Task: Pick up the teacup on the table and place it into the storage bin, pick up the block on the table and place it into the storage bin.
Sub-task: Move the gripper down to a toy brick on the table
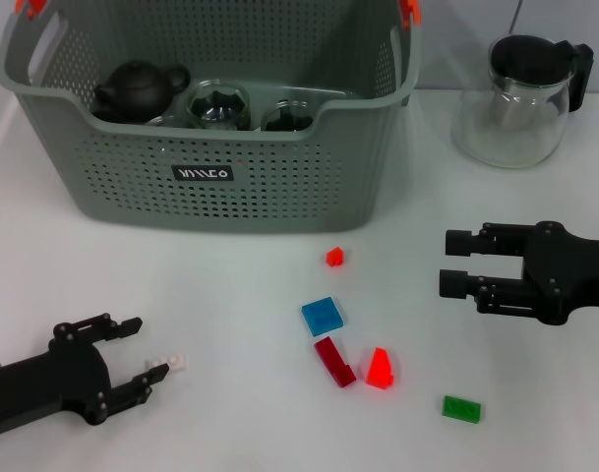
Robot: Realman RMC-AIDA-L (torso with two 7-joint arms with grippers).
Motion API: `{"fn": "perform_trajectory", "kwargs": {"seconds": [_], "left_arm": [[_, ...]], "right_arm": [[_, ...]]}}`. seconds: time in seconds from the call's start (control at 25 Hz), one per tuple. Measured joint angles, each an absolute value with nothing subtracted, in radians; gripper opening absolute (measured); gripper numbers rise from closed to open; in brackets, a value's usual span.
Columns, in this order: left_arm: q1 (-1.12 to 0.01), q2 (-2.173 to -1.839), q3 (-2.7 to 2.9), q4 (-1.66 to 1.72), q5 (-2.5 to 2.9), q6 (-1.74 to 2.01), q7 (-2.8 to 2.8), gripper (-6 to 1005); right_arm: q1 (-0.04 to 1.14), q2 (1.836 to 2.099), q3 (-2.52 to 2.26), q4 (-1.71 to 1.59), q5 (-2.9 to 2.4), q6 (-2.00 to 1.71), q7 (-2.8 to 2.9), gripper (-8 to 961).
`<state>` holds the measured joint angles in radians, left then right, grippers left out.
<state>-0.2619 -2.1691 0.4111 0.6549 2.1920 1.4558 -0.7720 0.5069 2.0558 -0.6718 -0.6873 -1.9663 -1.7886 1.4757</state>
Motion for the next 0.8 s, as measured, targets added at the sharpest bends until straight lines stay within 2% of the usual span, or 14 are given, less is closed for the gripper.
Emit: {"fn": "perform_trajectory", "kwargs": {"seconds": [0.76,0.8], "left_arm": [[-0.269,-2.168,0.411,0.618,2.196,1.448,-0.779,541],[-0.269,-2.168,0.412,0.618,2.197,1.448,-0.779,509]], "right_arm": [[0.503,2.056,-0.672,-0.687,-1.967,-1.789,1.475,655],[0.503,2.055,-0.672,-0.687,-1.968,-1.789,1.475,655]]}}
